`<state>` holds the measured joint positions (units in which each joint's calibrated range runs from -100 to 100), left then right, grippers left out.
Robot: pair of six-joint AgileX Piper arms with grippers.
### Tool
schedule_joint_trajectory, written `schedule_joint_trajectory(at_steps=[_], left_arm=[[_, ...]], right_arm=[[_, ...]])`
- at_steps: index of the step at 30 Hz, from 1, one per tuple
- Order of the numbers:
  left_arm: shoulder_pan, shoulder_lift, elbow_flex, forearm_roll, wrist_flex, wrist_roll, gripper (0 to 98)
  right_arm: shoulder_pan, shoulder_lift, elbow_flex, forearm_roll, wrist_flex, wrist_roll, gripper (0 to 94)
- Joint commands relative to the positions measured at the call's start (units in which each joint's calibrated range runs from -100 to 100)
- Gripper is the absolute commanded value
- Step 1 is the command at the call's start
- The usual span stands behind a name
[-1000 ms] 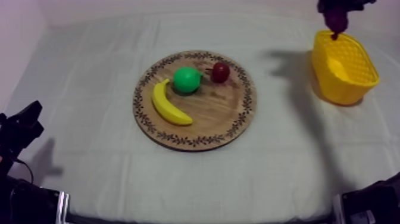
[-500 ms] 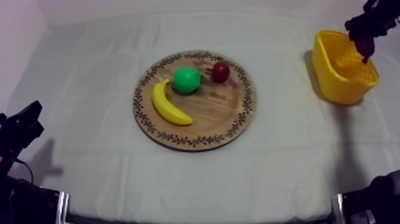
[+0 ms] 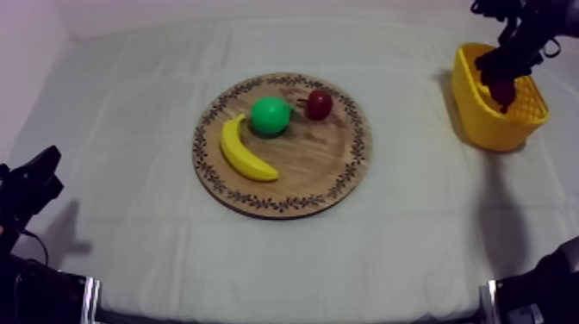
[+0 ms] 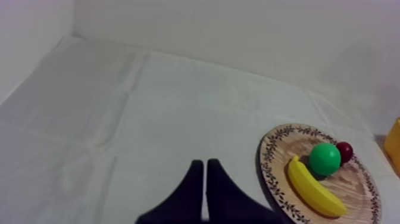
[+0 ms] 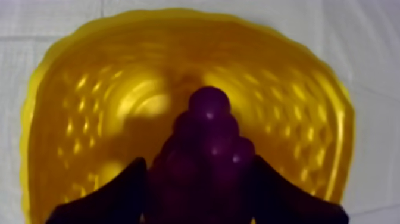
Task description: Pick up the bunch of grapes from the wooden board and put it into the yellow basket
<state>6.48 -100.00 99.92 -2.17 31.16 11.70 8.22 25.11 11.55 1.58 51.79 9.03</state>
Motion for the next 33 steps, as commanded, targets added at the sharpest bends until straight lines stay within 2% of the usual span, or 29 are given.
schedule_joint_trajectory(at_steps=[1,5,10,18,25,33], left_arm=[[0.00,0.00,-0.03,0.00,-0.03,-0.01,0.1],[0.00,0.00,-0.03,0.00,-0.03,-0.01,0.1],[0.00,0.00,-0.03,0.00,-0.03,-0.01,0.1],[0.00,0.00,-0.03,0.00,-0.03,-0.01,0.1],[0.00,0.00,-0.03,0.00,-0.03,-0.01,0.1],[0.00,0.00,-0.03,0.00,-0.03,-0.01,0.1]], right_arm=[[0.14,0.73,0.06,-0.09,-0.21,0.23,56.9],[-0.03,0.61,0.27,-0.13,-0.92,-0.06,66.5],[-0.46,-4.05,1.81,0.11,-1.47,-0.34,67.7],[0.13,-21.18,6.67,-0.28,-2.59,-0.88,54.4],[1.18,-38.36,15.35,-0.31,-3.42,-0.39,48.3],[1.12,-54.97,28.44,0.63,-7.87,-1.29,42.4]])
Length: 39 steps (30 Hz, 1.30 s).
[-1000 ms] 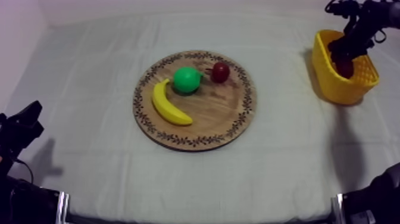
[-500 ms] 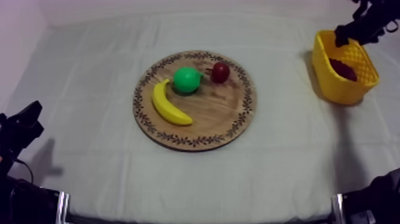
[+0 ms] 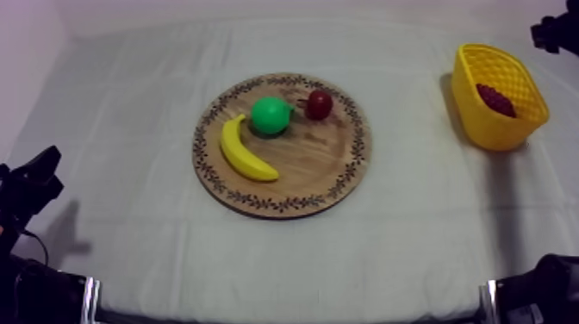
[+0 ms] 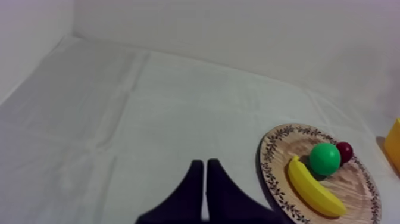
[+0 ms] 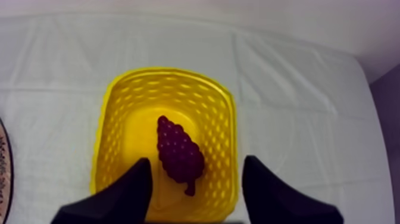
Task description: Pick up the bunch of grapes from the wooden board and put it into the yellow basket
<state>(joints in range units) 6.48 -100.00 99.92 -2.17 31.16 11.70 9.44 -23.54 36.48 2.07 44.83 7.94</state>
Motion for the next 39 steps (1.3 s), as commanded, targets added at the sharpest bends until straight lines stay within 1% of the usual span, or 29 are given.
schedule_joint_trajectory(at_steps=[1,7,12,16,19,23,26,29,32,34,39], left_arm=[[0.00,0.00,-0.03,0.00,-0.03,-0.01,0.1],[0.00,0.00,-0.03,0.00,-0.03,-0.01,0.1],[0.00,0.00,-0.03,0.00,-0.03,-0.01,0.1],[0.00,0.00,-0.03,0.00,-0.03,-0.01,0.1],[0.00,0.00,-0.03,0.00,-0.03,-0.01,0.1],[0.00,0.00,-0.03,0.00,-0.03,-0.01,0.1],[0.00,0.00,-0.03,0.00,-0.03,-0.01,0.1],[0.00,0.00,-0.03,0.00,-0.03,-0.01,0.1],[0.00,0.00,-0.03,0.00,-0.03,-0.01,0.1],[0.00,0.00,-0.03,0.00,-0.03,-0.01,0.1],[0.00,0.00,-0.03,0.00,-0.03,-0.01,0.1]], right_arm=[[-0.17,-8.24,5.27,0.25,-1.56,-0.35,41.9],[-1.29,-20.38,16.74,1.12,-5.89,-1.36,38.9],[-3.09,-30.79,27.31,2.20,-10.14,-2.67,32.0],[-4.67,-38.47,34.76,2.68,-11.97,-3.44,28.3],[-5.70,-43.82,39.61,2.89,-12.92,-3.95,23.5],[-6.53,-51.39,46.61,2.96,-15.50,-4.52,13.8],[-6.71,-57.22,51.70,2.55,-16.78,-4.77,6.7],[-6.70,-62.43,56.36,2.01,-17.65,-5.02,2.6],[-6.47,-66.95,60.38,1.27,-18.53,-4.74,1.1],[-6.24,-69.45,61.76,0.42,-17.97,-4.54,0.7],[-5.72,-71.73,62.85,-1.58,-17.48,-5.62,0.4]])
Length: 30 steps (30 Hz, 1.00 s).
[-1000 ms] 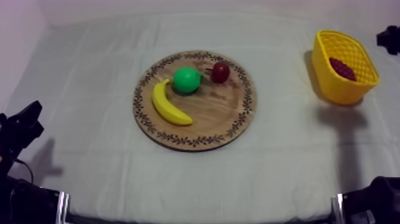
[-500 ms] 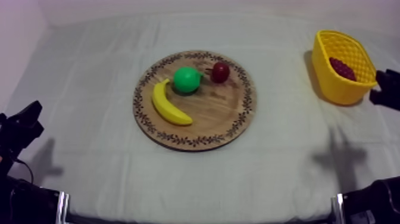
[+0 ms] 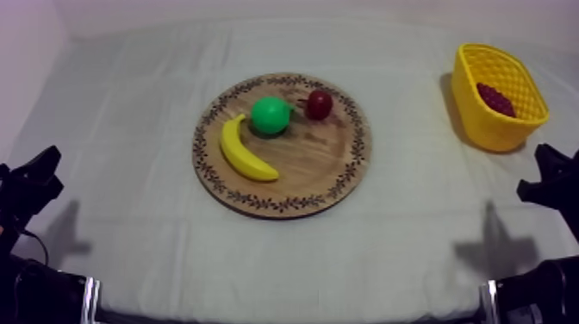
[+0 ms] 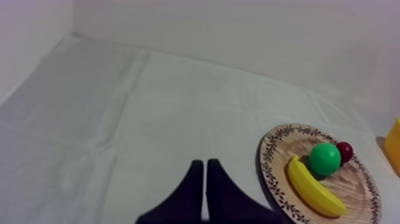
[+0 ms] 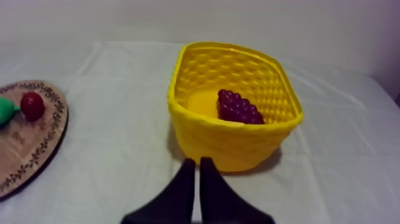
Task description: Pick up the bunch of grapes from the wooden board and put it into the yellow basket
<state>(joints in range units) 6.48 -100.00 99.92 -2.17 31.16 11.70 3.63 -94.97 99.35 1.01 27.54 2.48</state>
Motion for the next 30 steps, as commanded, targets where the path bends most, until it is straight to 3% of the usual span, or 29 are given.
schedule_joint_trajectory(at_steps=[1,6,16,24,30], left_arm=[[0.00,0.00,-0.03,0.00,-0.03,-0.01,0.1],[0.00,0.00,-0.03,0.00,-0.03,-0.01,0.1],[0.00,0.00,-0.03,0.00,-0.03,-0.01,0.1],[0.00,0.00,-0.03,0.00,-0.03,-0.01,0.1],[0.00,0.00,-0.03,0.00,-0.03,-0.01,0.1]], right_arm=[[0.17,-0.44,0.09,-1.05,-0.05,-0.30,0.4],[0.35,-0.73,0.36,-4.14,1.89,0.54,0.4],[0.28,-0.78,0.43,-3.13,5.83,0.27,0.4],[0.28,-0.78,0.43,-2.62,6.83,6.89,0.4],[0.28,-0.78,0.43,-2.60,6.88,8.34,0.4]])
